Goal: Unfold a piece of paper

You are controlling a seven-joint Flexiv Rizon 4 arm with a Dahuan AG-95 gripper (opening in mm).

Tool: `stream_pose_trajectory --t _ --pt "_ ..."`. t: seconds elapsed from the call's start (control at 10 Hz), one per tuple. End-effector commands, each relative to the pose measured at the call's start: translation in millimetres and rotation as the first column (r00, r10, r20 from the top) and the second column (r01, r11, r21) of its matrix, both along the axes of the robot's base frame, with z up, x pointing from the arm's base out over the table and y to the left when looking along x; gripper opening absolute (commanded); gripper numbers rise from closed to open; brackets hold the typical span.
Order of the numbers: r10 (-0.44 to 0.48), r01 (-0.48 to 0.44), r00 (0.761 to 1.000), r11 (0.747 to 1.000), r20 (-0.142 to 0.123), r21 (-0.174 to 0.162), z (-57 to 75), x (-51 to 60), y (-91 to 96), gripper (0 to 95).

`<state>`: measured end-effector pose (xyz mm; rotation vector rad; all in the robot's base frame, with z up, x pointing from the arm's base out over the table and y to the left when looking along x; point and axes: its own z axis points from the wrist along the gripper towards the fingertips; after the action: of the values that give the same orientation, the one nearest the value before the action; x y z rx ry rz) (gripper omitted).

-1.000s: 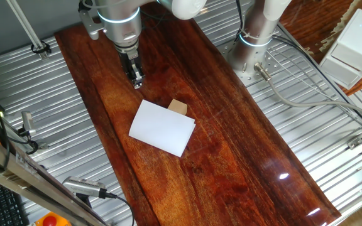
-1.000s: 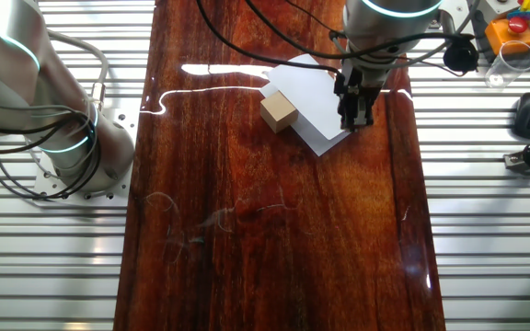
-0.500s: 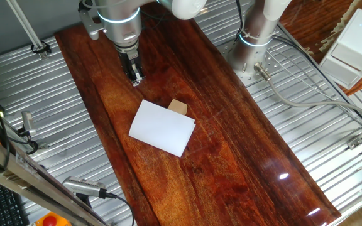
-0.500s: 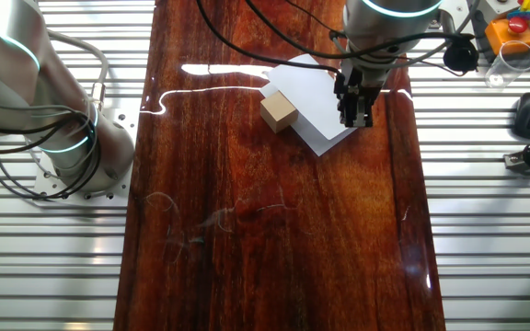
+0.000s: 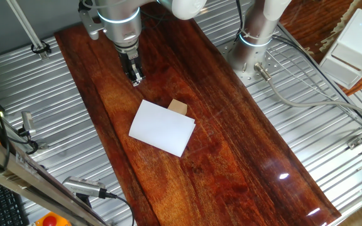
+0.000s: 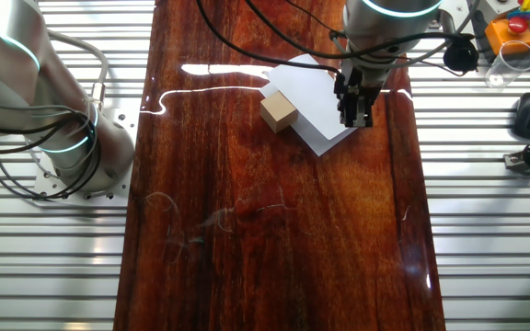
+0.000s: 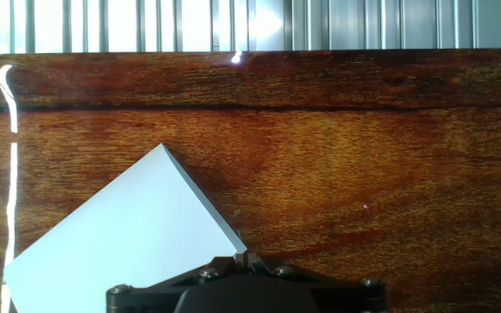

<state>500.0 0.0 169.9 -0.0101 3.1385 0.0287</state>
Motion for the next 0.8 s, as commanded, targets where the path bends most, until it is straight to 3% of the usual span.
stream_pose_trajectory --t 0.1,0.6,0.8 --pt "0.0 0.0 1.0 1.0 0.0 -0.001 0.1 0.0 0.0 0.0" --pt "0.004 -0.004 1.0 1.0 0.0 -0.001 -0.1 -0.3 0.0 0.0" --pt "0.049 -0.049 0.999 0.999 -0.002 -0.002 -0.2 -0.5 -0.1 0.0"
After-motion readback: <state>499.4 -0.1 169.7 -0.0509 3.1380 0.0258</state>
